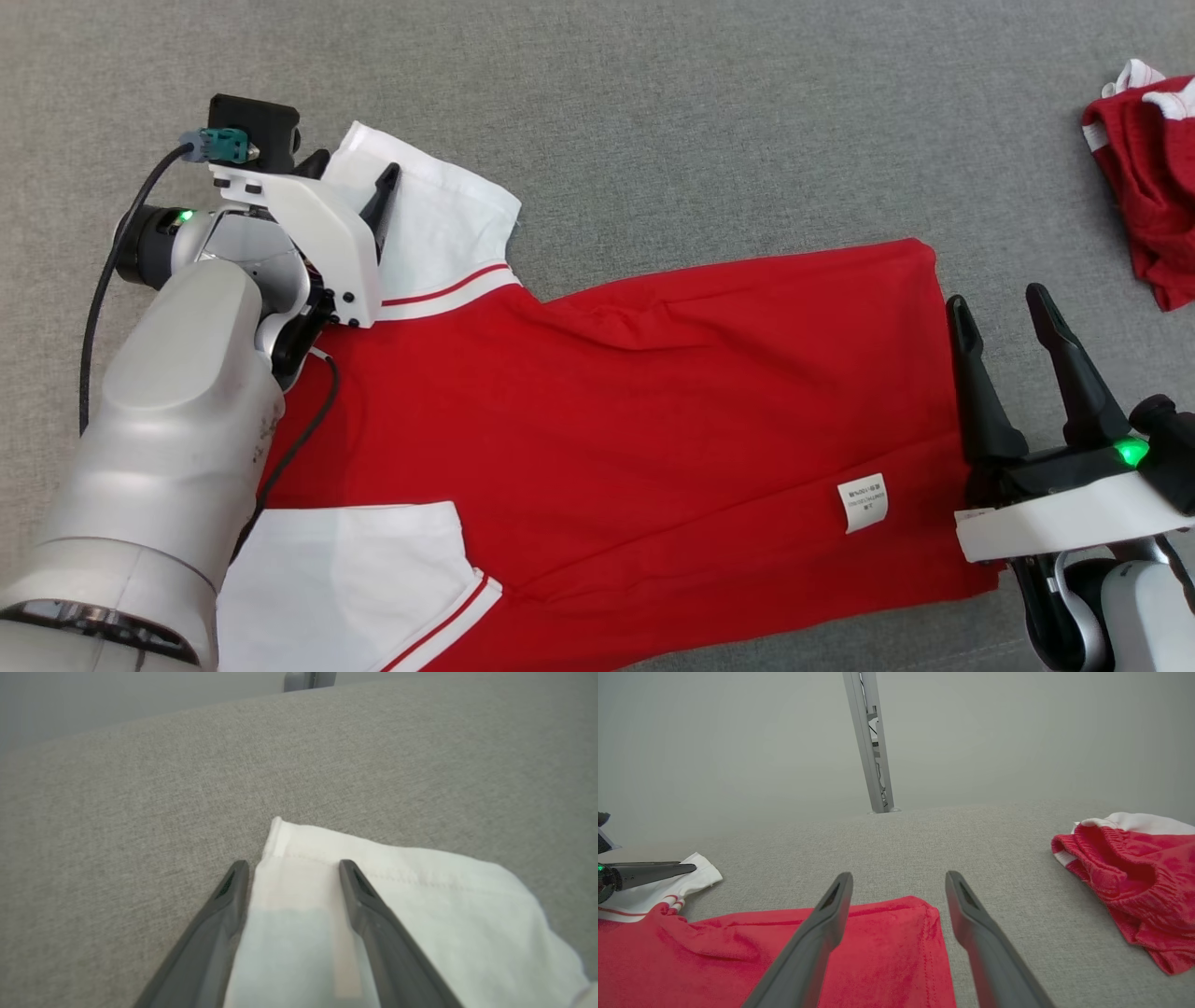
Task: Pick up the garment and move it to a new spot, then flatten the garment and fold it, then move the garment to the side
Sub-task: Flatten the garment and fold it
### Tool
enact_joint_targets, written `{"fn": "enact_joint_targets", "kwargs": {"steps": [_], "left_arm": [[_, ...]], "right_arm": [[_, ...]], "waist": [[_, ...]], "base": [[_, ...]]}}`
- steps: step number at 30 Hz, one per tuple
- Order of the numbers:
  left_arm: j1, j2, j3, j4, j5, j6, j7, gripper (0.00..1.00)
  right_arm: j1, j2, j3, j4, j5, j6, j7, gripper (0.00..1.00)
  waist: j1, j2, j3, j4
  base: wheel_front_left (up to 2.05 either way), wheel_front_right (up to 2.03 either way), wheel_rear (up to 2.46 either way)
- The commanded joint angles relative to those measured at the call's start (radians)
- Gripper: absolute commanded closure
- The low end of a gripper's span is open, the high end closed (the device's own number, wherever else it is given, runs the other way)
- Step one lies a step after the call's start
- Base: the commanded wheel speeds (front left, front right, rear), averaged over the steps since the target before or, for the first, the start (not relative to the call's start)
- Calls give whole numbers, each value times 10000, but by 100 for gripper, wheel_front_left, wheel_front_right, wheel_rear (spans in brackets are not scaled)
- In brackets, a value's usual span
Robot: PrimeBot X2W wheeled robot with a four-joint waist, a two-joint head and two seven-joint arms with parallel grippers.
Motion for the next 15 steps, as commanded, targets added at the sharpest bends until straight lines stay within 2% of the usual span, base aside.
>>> {"fn": "enact_joint_targets", "kwargs": {"steps": [1, 2, 3, 4, 10, 15], "left_arm": [[-209, 41, -50, 393, -38, -44, -121, 0], [-216, 18, -70, 555, -99, -22, -163, 88], [-216, 18, -70, 555, -99, -22, -163, 88], [-231, 15, -106, 690, -134, -26, -199, 100], [-656, 38, -422, 721, -419, -30, -650, 100], [-926, 89, -861, 363, -800, -32, -889, 100]], "right_arm": [[-203, -124, -52, 235, 134, -1, -138, 0], [-299, -138, -70, 360, 256, 1, -151, 0], [-299, -138, -70, 360, 256, 1, -151, 0], [-373, -235, -89, 505, 287, 1, -114, 0], [-947, -901, -235, 1299, 724, 1, 52, 0], [-1487, -1605, 147, 2106, 1141, 1, 570, 0]], "waist": [[0, 0, 128, -129], [0, 0, 159, -149], [0, 0, 159, -149], [0, 0, 175, -156], [0, 0, 233, 103], [0, 0, 214, 476]], "base": [[0, 0, 0], [0, 0, 0], [0, 0, 0], [0, 0, 0], [0, 0, 0], [0, 0, 0]]}}
